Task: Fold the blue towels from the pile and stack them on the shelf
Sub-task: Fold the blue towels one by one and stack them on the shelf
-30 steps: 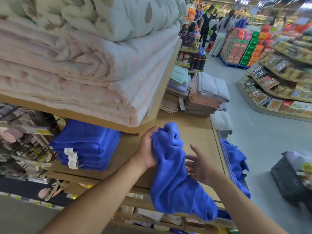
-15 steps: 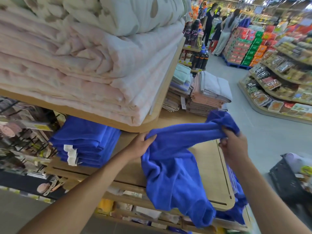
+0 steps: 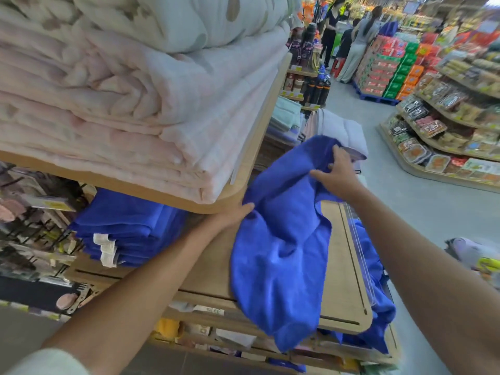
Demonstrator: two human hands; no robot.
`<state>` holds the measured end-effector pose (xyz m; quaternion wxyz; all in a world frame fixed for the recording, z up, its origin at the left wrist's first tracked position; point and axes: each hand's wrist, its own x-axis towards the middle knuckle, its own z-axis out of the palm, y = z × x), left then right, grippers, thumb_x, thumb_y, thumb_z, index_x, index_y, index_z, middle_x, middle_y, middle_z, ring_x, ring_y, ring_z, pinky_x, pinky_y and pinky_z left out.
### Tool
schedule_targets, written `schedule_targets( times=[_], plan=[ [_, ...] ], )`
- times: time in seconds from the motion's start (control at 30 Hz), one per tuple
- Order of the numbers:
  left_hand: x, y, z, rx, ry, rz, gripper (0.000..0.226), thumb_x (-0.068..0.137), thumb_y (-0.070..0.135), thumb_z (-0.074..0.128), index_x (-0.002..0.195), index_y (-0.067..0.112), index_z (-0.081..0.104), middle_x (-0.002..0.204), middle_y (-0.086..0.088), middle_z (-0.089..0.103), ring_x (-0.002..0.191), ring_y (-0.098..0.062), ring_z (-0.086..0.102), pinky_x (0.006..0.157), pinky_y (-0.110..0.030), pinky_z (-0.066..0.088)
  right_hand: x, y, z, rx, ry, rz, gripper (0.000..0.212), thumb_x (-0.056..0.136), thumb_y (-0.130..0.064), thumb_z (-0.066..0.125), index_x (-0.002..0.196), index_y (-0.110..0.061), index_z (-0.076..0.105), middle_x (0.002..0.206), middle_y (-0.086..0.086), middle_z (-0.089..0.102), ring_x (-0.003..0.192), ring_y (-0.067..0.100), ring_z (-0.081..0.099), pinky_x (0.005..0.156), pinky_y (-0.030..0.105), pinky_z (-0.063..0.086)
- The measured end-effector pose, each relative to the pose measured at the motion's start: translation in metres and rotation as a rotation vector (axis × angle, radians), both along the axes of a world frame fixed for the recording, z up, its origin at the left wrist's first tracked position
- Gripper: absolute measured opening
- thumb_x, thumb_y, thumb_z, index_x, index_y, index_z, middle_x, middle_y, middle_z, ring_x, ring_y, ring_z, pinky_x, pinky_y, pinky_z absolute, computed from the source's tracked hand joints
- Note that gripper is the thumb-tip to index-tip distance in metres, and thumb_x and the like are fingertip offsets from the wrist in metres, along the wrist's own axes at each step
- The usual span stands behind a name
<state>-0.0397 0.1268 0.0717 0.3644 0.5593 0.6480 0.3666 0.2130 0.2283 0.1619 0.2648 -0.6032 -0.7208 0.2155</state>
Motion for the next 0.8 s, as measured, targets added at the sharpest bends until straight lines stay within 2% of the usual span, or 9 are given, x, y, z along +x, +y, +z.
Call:
schedule_targets(
  times=[0.1,0.2,0.3,0.4,0.47,0.53,0.6,0.7,0.8],
  plan=[
    [-0.011,-0.018,-0.041,-0.031,0.529,-0.056,0.046,0.092,0.039,0.063,0.126,0.009,0.056,0.135,-0.019,0.057,0.129,-0.036,0.053,0.102,-0.04,0.043,0.001,-0.037,-0.038,-0.098,-0.246,0.083,0.015,0.088,-0.023,0.069,0.096,-0.012,0.067,0.093,0.005,0.074,0.085,0.027,0.069,0.078,0.038,0.054],
    [-0.01,-0.046,-0.077,-0.142,0.724,-0.124,0.069,0.088,0.069,0.046,0.135,0.02,0.054,0.145,-0.01,0.049,0.139,-0.031,0.042,0.112,-0.044,0.038,0.012,-0.09,-0.074,-0.462,-0.69,0.182,0.047,0.084,-0.053,0.055,0.065,-0.012,0.067,0.056,-0.001,0.072,0.049,0.014,0.064,0.055,0.029,0.05],
    [0.005,-0.07,-0.087,-0.051,0.712,-0.125,0.072,0.085,0.066,0.056,0.139,0.019,0.051,0.149,-0.008,0.044,0.145,-0.029,0.033,0.117,-0.044,0.03,0.019,-0.14,-0.106,-0.625,-0.821,0.181,0.072,0.07,-0.085,0.042,0.057,-0.017,0.062,0.052,-0.006,0.069,0.039,0.008,0.058,0.056,0.028,0.044],
    [0.018,-0.08,-0.074,0.121,0.369,-0.053,0.02,0.088,0.028,0.068,0.098,0.012,0.061,0.098,-0.002,0.062,0.102,-0.025,0.061,0.088,-0.035,0.044,0.023,-0.169,-0.124,-0.515,-0.768,0.138,0.055,0.081,-0.08,0.047,0.075,-0.026,0.049,0.072,-0.008,0.06,0.066,0.016,0.056,0.062,0.035,0.042],
    [0.031,-0.086,-0.059,-0.001,-0.114,0.035,0.013,0.094,0.019,0.065,0.093,0.01,0.055,0.081,-0.003,0.063,0.076,-0.018,0.06,0.072,-0.035,0.044,0.023,-0.178,-0.131,-0.437,-0.63,0.157,0.038,0.093,-0.059,0.055,0.079,-0.026,0.045,0.088,-0.006,0.052,0.074,0.018,0.053,0.062,0.037,0.039],
    [0.04,-0.089,-0.048,-0.195,-0.708,0.082,0.028,0.093,0.016,0.067,0.111,-0.004,0.059,0.102,-0.023,0.071,0.093,-0.027,0.069,0.083,-0.042,0.052,0.022,-0.183,-0.136,-0.337,-0.458,0.11,0.029,0.096,-0.044,0.061,0.081,-0.021,0.05,0.096,-0.005,0.048,0.071,0.017,0.051,0.061,0.036,0.038],
    [0.034,-0.093,-0.046,-0.452,-1.069,0.0,0.049,0.088,0.02,0.068,0.13,-0.005,0.061,0.129,-0.025,0.066,0.12,-0.037,0.063,0.099,-0.044,0.051,0.023,-0.187,-0.136,-0.298,-0.136,-0.028,0.033,0.096,-0.033,0.063,0.076,-0.013,0.048,0.086,-0.005,0.049,0.066,0.016,0.049,0.058,0.034,0.033],
    [0.01,-0.101,-0.044,-0.75,-1.067,-0.177,0.052,0.092,0.031,0.062,0.136,0.003,0.062,0.135,-0.017,0.063,0.115,-0.03,0.066,0.093,-0.036,0.052,0.026,-0.187,-0.126,-0.325,0.411,-0.249,0.032,0.1,-0.026,0.058,0.074,-0.015,0.042,0.071,0.004,0.039,0.065,0.018,0.039,0.062,0.036,0.03],
    [-0.011,-0.103,-0.043,-0.812,-0.969,-0.262,0.045,0.078,0.04,0.079,0.113,0.012,0.076,0.107,-0.009,0.075,0.086,-0.021,0.073,0.073,-0.032,0.058,0.032,-0.18,-0.11,-0.246,0.485,-0.354,0.031,0.1,-0.026,0.053,0.075,-0.011,0.041,0.074,0.003,0.037,0.067,0.016,0.035,0.063,0.036,0.029]
  ],
)
